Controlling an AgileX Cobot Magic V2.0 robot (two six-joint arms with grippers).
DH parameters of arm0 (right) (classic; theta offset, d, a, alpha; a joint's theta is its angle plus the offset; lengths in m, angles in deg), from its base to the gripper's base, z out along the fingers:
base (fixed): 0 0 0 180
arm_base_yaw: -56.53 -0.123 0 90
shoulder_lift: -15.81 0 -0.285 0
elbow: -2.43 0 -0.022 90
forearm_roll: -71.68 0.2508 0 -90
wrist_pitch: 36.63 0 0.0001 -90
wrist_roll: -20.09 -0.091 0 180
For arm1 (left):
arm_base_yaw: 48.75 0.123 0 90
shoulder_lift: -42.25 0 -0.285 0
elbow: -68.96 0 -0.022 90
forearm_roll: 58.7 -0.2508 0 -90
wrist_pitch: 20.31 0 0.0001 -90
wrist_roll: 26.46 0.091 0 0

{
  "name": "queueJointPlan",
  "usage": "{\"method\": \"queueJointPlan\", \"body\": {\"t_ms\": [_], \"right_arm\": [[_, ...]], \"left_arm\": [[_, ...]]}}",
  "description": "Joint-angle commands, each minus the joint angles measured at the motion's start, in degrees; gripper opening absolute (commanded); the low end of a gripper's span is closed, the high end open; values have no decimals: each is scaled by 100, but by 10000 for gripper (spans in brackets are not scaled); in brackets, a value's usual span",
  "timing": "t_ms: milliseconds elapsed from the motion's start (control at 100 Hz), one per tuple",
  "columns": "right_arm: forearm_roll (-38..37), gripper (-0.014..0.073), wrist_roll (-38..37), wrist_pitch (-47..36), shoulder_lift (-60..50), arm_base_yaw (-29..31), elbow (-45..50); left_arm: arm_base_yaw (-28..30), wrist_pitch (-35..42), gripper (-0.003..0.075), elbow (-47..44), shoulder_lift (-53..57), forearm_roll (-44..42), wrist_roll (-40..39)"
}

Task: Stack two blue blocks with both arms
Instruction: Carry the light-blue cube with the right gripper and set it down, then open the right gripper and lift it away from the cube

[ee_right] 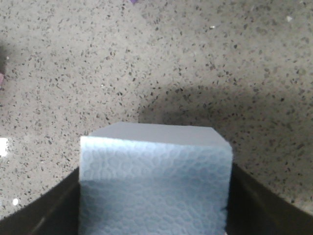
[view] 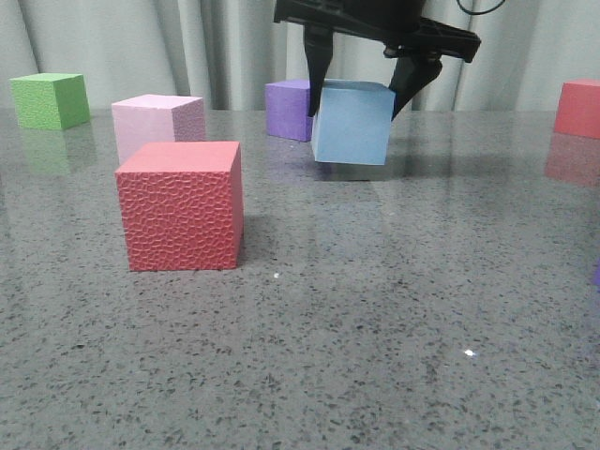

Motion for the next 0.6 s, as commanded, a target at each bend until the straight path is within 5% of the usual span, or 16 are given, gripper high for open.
{"method": "queueJointPlan", "body": {"t_ms": [0,590], "right_arm": [[-36,545,59,-228,-328,15,-195],[-81,582,64,-107,-391,15,-330]], "left_arm": [[-12,345,620,185,-70,107,-8],[-12,345,620,185,-70,107,-8]]}}
